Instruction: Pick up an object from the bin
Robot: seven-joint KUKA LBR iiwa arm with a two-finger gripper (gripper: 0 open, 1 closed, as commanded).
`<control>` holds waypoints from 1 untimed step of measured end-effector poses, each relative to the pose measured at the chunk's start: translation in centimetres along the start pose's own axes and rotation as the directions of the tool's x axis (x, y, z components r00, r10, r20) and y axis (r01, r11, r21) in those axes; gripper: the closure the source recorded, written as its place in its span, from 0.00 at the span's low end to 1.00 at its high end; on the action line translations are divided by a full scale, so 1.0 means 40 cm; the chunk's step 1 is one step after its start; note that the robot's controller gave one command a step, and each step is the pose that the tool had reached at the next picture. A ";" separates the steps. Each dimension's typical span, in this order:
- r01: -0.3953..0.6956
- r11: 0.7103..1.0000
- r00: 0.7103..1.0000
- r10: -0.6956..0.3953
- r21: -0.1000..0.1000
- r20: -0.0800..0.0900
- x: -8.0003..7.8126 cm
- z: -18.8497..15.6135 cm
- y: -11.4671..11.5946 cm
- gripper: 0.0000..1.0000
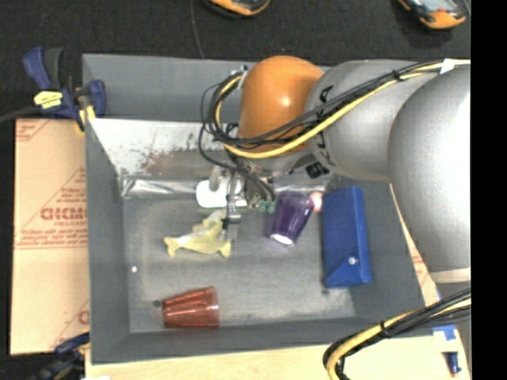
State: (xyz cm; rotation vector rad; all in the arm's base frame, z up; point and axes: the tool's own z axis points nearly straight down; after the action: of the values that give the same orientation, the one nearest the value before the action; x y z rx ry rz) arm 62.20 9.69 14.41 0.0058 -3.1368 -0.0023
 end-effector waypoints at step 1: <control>-0.002 1.000 1.000 0.002 -0.001 0.008 -0.004 -0.013 -0.001 0.00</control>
Offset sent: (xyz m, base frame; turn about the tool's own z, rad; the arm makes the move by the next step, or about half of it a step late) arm -0.0152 0.0033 -0.0514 0.0397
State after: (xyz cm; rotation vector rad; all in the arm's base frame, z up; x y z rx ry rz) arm 62.35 9.65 14.94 0.0032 -3.1445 -0.0033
